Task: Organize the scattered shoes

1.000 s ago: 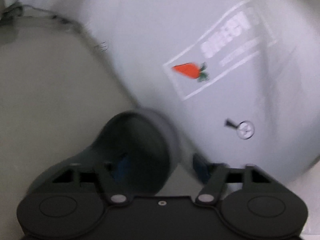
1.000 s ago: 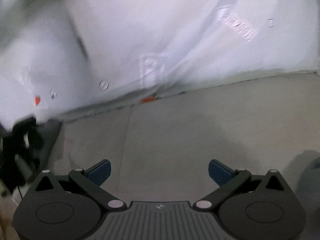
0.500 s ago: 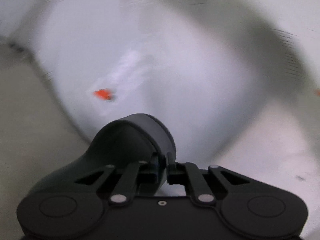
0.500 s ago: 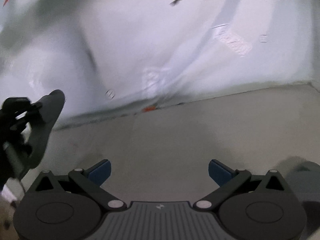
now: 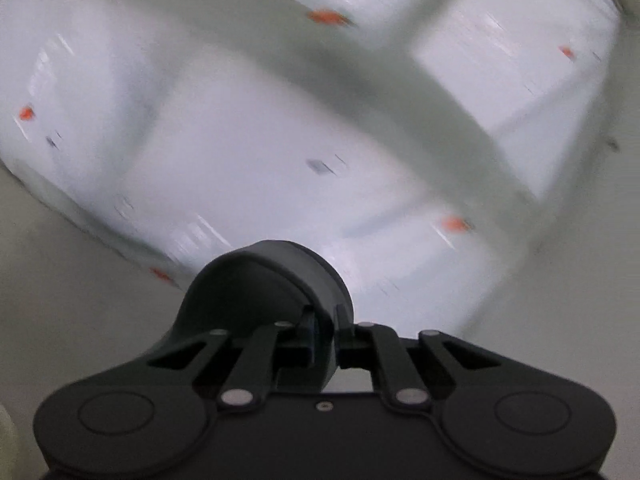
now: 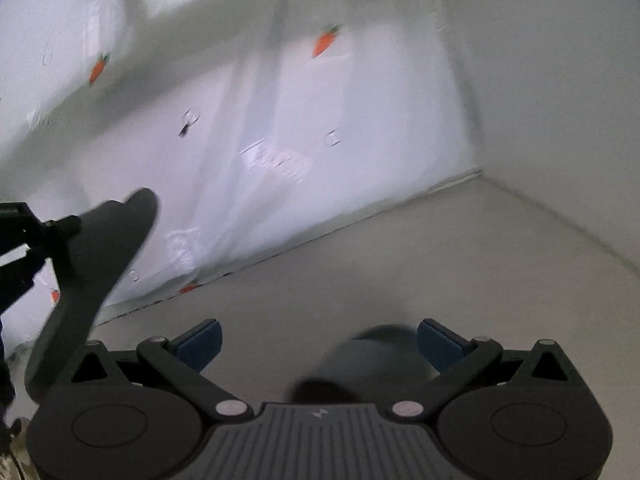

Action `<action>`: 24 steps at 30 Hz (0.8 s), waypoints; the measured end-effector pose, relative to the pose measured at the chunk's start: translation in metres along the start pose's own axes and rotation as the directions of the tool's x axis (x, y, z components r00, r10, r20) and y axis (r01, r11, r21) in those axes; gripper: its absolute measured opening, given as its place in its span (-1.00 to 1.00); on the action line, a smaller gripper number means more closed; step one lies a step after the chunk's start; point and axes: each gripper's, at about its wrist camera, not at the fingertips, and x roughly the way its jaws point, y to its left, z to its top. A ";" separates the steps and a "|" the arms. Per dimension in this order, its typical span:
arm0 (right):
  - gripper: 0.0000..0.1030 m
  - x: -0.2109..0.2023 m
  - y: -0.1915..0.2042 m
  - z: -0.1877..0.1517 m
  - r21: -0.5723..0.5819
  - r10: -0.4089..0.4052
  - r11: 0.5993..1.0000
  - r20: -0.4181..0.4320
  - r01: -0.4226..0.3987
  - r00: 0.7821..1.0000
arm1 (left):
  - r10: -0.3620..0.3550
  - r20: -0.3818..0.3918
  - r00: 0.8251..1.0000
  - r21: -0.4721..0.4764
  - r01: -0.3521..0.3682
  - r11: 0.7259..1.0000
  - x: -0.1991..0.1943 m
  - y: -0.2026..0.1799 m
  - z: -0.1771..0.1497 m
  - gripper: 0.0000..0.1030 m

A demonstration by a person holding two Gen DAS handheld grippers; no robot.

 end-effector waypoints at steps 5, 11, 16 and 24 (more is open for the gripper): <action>0.99 -0.035 -0.084 -0.006 0.014 -0.017 1.000 0.003 0.017 1.000 | -0.061 -0.107 0.992 0.046 0.066 0.997 0.005 -0.082 -0.081 -0.81; 1.00 -0.046 -0.147 -0.013 0.009 -0.020 1.000 -0.024 0.021 0.999 | 0.024 -0.196 0.980 0.127 0.001 0.992 0.032 -0.134 -0.171 -0.80; 1.00 -0.049 -0.183 -0.013 0.015 -0.020 1.000 -0.050 0.021 0.999 | 0.121 -0.257 0.959 0.172 -0.078 0.982 0.057 -0.138 -0.215 -0.83; 1.00 -0.047 -0.214 -0.028 -0.030 0.022 0.999 -0.144 -0.026 0.989 | 0.172 -0.285 0.943 0.212 -0.113 0.971 0.075 -0.145 -0.243 -0.84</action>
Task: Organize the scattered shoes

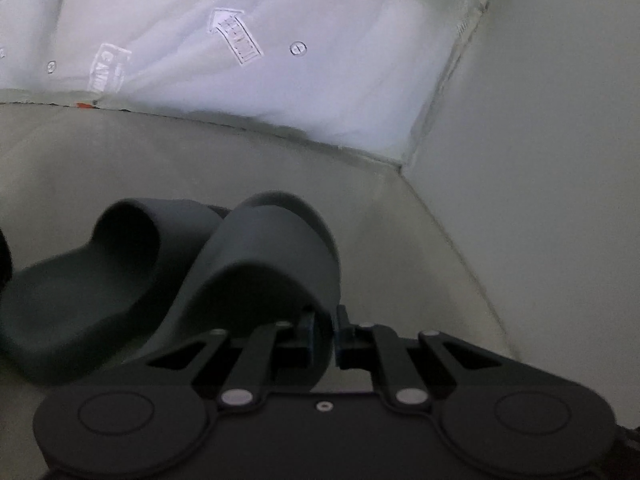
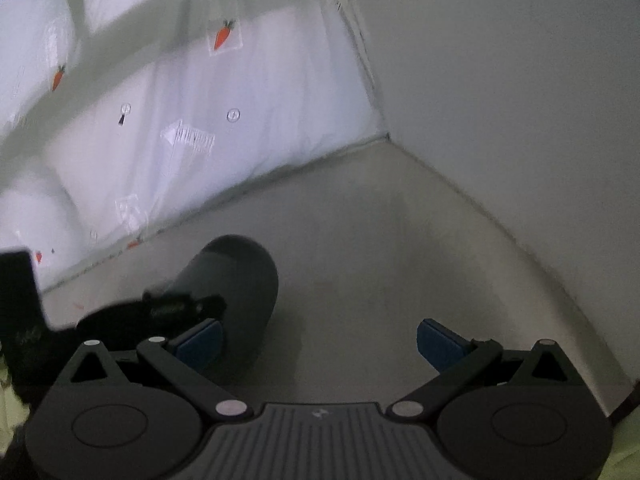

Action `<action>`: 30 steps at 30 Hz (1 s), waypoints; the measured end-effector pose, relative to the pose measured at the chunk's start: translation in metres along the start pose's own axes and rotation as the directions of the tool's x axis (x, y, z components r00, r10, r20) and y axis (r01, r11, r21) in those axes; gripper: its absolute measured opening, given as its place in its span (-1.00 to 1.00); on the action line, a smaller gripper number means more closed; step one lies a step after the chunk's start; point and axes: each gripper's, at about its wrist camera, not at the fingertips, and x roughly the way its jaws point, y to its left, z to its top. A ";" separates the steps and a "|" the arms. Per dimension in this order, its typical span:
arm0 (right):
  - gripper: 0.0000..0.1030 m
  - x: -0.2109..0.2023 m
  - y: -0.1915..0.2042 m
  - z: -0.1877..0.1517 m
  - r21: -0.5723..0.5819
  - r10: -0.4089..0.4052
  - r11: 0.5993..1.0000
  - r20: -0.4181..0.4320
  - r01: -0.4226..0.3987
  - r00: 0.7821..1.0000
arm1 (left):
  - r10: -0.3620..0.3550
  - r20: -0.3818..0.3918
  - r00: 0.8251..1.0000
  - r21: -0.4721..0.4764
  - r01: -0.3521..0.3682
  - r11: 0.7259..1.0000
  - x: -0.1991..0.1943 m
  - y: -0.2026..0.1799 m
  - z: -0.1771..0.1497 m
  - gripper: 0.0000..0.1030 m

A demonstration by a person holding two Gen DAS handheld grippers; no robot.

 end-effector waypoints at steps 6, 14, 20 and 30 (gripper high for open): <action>1.00 0.008 -0.014 0.012 -0.005 0.006 1.000 -0.001 -0.006 1.000 | 0.005 -0.020 1.000 -0.017 -0.005 1.000 0.017 -0.009 -0.004 -0.76; 0.99 0.032 -0.003 0.014 -0.069 0.051 0.996 -0.089 -0.057 0.995 | 0.009 -0.009 1.000 0.026 -0.009 1.000 -0.026 0.010 0.013 0.07; -0.08 0.065 0.043 0.004 -0.144 0.118 0.978 -0.201 -0.149 0.972 | 0.090 0.067 0.994 0.052 -0.094 0.994 -0.100 0.052 0.025 0.22; -0.64 0.098 0.152 -0.029 -0.374 0.202 0.866 -0.347 -0.333 0.916 | 0.196 0.084 0.977 -0.038 -0.193 0.980 -0.166 0.139 0.016 0.25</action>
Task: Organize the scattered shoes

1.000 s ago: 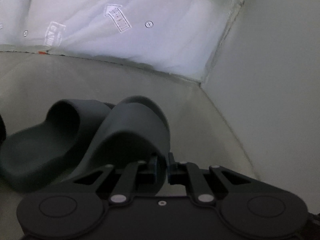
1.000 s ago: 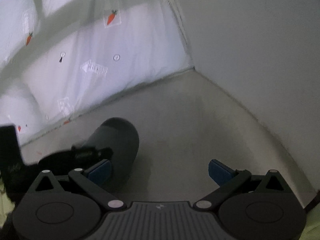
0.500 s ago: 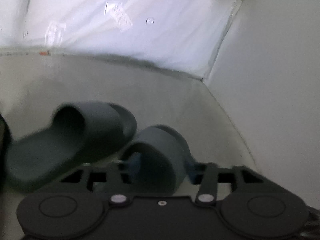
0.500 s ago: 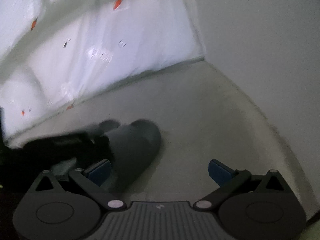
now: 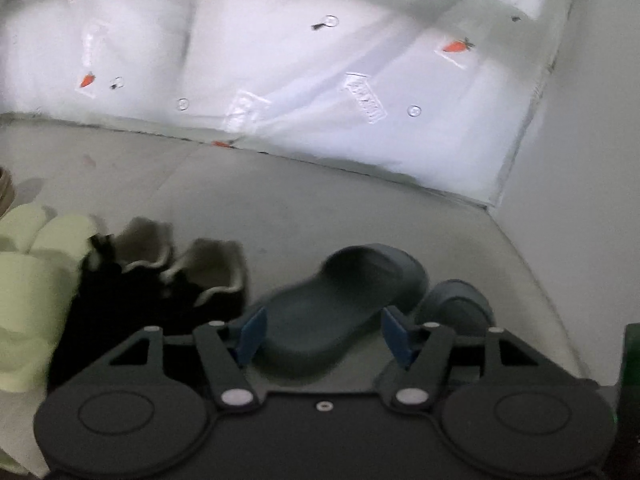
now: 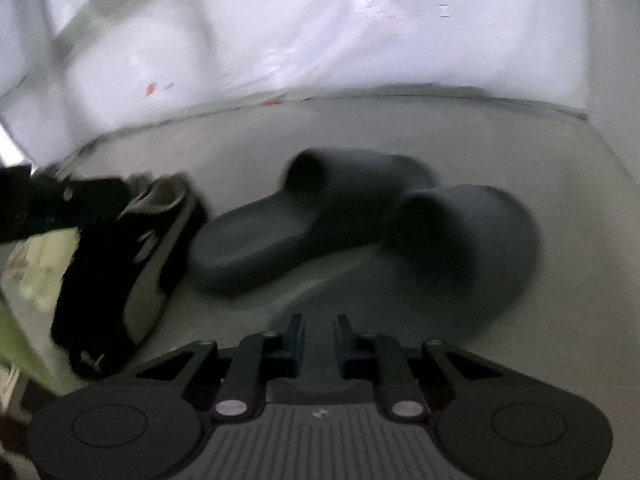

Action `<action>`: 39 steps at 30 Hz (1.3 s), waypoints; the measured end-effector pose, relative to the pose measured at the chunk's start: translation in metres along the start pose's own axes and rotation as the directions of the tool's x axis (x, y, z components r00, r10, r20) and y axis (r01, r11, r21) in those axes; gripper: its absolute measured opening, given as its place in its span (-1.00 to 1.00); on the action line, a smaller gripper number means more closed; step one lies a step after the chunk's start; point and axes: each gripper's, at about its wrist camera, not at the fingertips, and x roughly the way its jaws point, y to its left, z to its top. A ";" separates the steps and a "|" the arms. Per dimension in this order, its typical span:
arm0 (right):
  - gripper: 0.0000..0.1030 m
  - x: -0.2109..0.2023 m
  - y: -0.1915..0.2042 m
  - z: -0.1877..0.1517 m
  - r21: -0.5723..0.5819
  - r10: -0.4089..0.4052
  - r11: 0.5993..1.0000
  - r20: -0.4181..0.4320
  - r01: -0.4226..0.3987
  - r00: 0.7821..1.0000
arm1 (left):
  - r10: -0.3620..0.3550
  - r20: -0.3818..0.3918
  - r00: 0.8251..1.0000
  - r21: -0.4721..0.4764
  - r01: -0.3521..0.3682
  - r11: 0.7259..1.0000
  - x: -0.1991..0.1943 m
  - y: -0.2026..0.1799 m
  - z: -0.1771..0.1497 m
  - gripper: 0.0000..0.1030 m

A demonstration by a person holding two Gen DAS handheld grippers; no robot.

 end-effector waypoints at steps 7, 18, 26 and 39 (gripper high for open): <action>-0.66 0.010 0.010 0.004 -0.023 -0.037 0.999 -0.029 0.036 0.999 | -0.019 0.032 0.999 -0.031 0.020 0.999 0.002 0.026 0.006 0.28; -0.84 -0.022 -0.054 -0.006 0.053 -0.353 0.930 -0.134 0.363 0.926 | -0.139 0.034 0.990 -0.003 0.140 0.990 0.026 0.013 0.026 0.30; -0.37 -0.051 -0.096 -0.005 0.144 -0.463 0.868 -0.113 0.476 0.879 | -0.167 0.038 0.985 -0.017 0.168 0.986 0.041 0.011 0.039 0.31; -0.42 -0.039 -0.114 -0.013 0.211 -0.308 0.920 -0.133 0.330 0.942 | -0.172 0.026 0.985 -0.007 0.172 0.985 0.048 0.002 0.044 0.32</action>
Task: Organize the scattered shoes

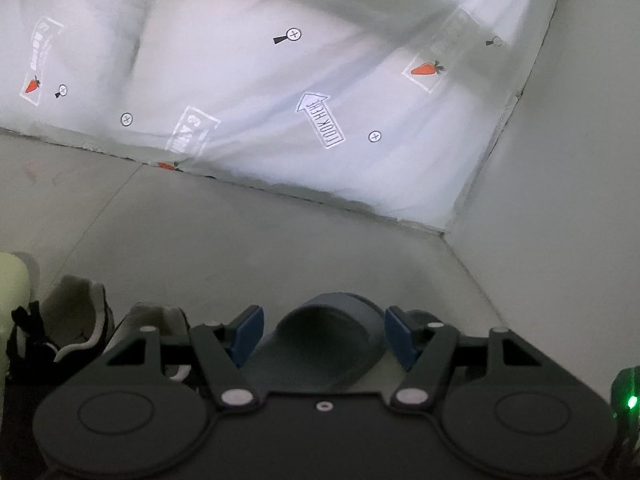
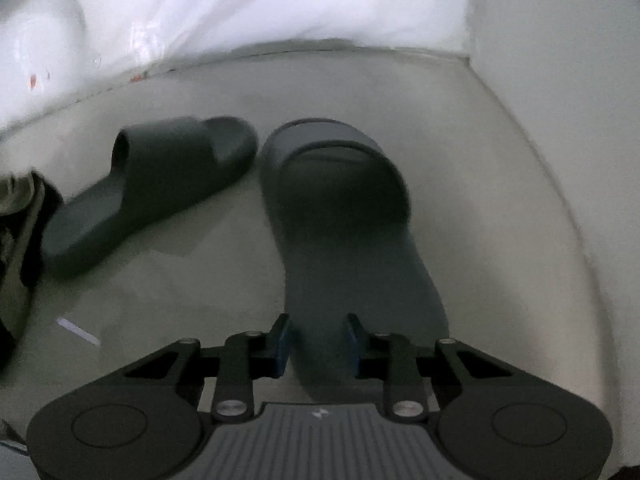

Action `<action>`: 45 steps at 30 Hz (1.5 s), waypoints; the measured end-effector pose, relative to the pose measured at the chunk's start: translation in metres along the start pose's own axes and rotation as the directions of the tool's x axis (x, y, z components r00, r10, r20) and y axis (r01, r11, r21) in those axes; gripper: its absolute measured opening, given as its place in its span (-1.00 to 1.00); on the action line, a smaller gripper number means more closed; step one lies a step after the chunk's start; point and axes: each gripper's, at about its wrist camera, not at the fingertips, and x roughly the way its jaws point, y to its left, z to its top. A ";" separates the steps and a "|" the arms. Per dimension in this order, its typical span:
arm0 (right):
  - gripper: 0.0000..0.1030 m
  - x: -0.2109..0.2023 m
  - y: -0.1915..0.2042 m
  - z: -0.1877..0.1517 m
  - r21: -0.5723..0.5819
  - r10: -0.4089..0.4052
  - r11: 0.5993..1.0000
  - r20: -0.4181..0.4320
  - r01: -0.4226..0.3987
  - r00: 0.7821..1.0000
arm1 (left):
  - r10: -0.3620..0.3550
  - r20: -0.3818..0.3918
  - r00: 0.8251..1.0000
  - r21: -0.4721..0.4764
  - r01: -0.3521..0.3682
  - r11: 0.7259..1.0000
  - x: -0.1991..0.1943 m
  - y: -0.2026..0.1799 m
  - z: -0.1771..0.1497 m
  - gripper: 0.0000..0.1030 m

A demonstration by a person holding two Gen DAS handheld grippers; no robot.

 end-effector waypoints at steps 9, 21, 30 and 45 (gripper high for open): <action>-0.14 0.011 -0.057 0.038 0.146 -0.338 0.933 0.033 0.330 0.941 | 0.033 -0.009 0.999 -0.058 -0.033 0.998 0.003 0.012 0.000 0.33; 0.88 0.050 0.071 0.086 0.063 -0.371 0.926 0.322 0.371 0.871 | 0.006 -0.015 1.000 0.015 -0.006 1.000 0.009 -0.003 0.002 0.38; 0.88 0.064 0.082 0.050 -0.113 -0.408 0.887 0.267 0.448 0.873 | 0.058 0.010 0.998 0.015 -0.058 0.998 0.000 0.006 -0.002 0.40; 0.89 -0.067 -0.009 -0.052 0.126 0.134 0.980 0.149 -0.153 0.980 | -0.036 -0.066 0.997 0.034 0.039 0.999 0.018 -0.013 -0.014 0.40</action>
